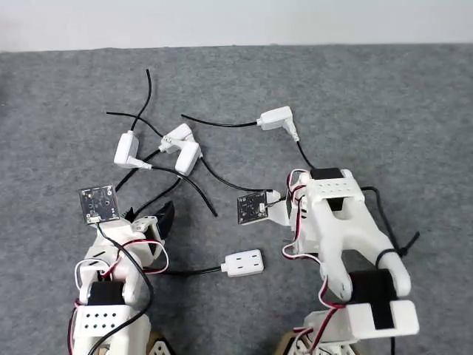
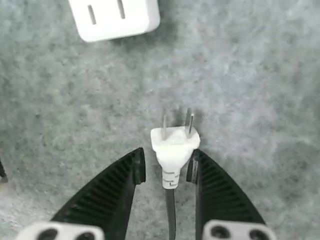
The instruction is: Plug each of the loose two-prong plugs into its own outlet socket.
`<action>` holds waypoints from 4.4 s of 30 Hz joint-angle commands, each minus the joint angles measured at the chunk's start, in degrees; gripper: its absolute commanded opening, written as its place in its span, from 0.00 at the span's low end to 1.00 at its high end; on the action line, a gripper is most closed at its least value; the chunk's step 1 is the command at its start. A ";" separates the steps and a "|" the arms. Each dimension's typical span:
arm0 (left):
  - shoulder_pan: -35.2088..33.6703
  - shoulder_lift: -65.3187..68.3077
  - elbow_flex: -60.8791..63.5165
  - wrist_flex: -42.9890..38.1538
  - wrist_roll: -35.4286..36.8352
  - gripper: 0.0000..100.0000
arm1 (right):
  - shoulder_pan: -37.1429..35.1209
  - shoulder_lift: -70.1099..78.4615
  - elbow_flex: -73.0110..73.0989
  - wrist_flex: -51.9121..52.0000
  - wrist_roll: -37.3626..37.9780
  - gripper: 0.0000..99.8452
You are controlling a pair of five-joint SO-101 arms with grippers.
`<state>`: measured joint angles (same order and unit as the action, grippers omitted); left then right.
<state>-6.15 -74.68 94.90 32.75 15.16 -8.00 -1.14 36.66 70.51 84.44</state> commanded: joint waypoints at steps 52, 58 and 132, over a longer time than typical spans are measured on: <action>29.27 -0.53 -5.05 -0.26 9.49 0.28 | -10.95 -27.03 0.97 1.45 -27.87 0.01; 32.88 -0.53 -9.54 -0.26 17.67 0.29 | -16.22 -39.60 1.23 10.42 -32.35 0.01; 33.23 -0.53 -8.84 0.09 19.78 0.29 | -23.16 -42.24 -17.58 16.57 -43.52 0.01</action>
<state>26.55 -75.38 86.81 32.22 35.12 -32.09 -41.41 24.35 87.47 42.15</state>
